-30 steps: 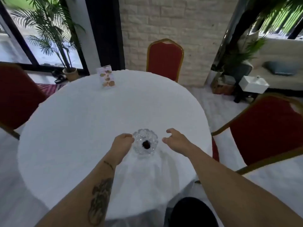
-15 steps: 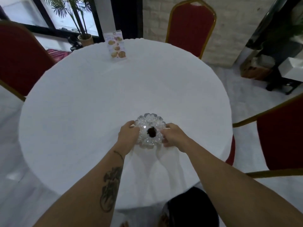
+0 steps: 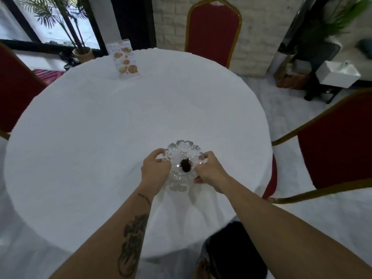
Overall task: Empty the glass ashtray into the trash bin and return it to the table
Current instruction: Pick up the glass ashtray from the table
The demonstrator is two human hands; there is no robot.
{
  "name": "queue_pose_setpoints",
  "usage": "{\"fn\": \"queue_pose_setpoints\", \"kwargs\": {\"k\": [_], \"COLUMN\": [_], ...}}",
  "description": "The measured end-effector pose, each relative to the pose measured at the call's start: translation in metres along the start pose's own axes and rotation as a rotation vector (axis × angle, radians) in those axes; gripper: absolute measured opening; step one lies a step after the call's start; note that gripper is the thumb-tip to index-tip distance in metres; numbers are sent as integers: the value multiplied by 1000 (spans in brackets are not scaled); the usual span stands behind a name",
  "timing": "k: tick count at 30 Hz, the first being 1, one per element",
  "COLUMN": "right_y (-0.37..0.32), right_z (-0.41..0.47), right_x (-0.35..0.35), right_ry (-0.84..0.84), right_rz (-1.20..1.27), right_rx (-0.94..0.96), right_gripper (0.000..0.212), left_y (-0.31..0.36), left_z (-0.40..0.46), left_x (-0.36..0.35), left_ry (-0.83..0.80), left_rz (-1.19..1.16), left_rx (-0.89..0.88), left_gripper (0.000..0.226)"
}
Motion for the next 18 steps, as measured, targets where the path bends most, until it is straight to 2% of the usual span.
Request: {"fn": "queue_pose_setpoints", "kwargs": {"k": [4,10,18], "right_y": [15,52,89], "right_z": [-38,-111,-204], "right_x": [12,19,31], "right_ry": [36,123,167], "right_rz": [110,453,623], "right_rx": [-39,-133,-130], "right_gripper": [33,38,48], "left_y": [-1,-2,1], "left_z": [-20,-73,-145], "left_x": [-13,-25,-43], "left_ry": [-97,-285,-514], "left_rz": [23,86,136], "left_rx": [-50,-131,-170], "left_gripper": [36,39,38]}}
Point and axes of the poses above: each hand's wrist, its own z-axis towards the middle knuckle, its own x-axis out of the back of the hand, y = z × x, the point moved 8 cm from there along z, towards the middle knuckle
